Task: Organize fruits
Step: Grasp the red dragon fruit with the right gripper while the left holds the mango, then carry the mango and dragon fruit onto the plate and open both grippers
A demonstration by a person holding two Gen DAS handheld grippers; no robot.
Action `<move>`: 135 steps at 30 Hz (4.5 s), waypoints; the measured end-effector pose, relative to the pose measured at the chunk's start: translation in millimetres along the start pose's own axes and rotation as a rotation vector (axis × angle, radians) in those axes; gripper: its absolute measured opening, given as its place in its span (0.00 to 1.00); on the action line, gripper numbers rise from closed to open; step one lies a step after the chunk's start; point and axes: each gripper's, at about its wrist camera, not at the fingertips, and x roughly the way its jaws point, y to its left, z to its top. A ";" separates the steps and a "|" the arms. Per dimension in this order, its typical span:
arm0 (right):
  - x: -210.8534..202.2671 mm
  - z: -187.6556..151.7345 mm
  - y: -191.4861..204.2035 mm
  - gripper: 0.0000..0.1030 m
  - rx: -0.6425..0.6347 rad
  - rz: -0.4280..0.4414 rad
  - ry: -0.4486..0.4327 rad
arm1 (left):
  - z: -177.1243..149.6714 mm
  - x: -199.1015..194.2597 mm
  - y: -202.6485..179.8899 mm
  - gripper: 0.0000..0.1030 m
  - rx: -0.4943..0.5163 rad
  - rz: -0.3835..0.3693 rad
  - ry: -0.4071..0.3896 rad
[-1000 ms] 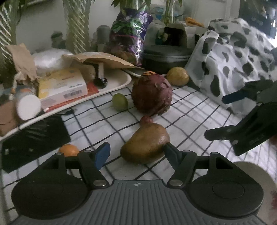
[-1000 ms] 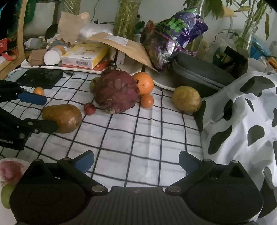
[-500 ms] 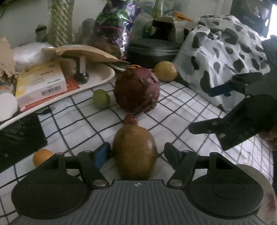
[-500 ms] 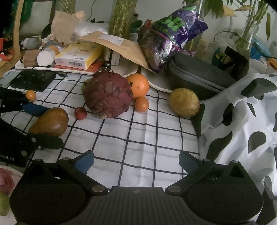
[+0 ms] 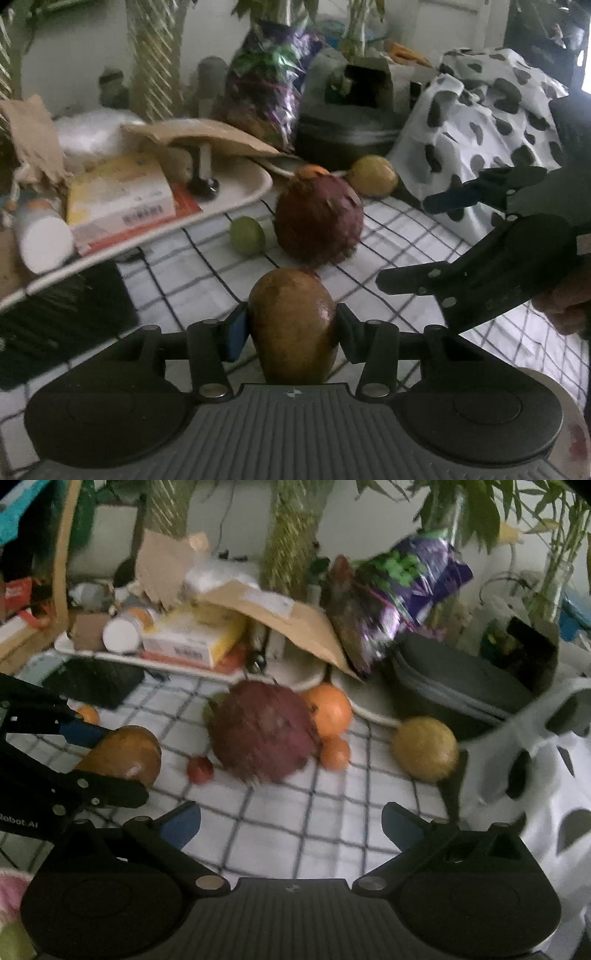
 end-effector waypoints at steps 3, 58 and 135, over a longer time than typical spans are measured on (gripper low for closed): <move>3.6 7.5 4.3 1.00 -0.004 0.009 -0.040 | 2.2 -6.0 4.7 0.45 -0.004 0.026 0.001; -78.8 -11.6 14.7 0.70 -0.083 0.240 -0.176 | -27.5 -84.5 -18.2 0.45 -0.016 0.005 -0.084; -165.8 -112.3 70.9 1.00 -0.222 0.313 0.050 | -96.7 -126.9 -108.3 0.77 0.013 0.024 0.138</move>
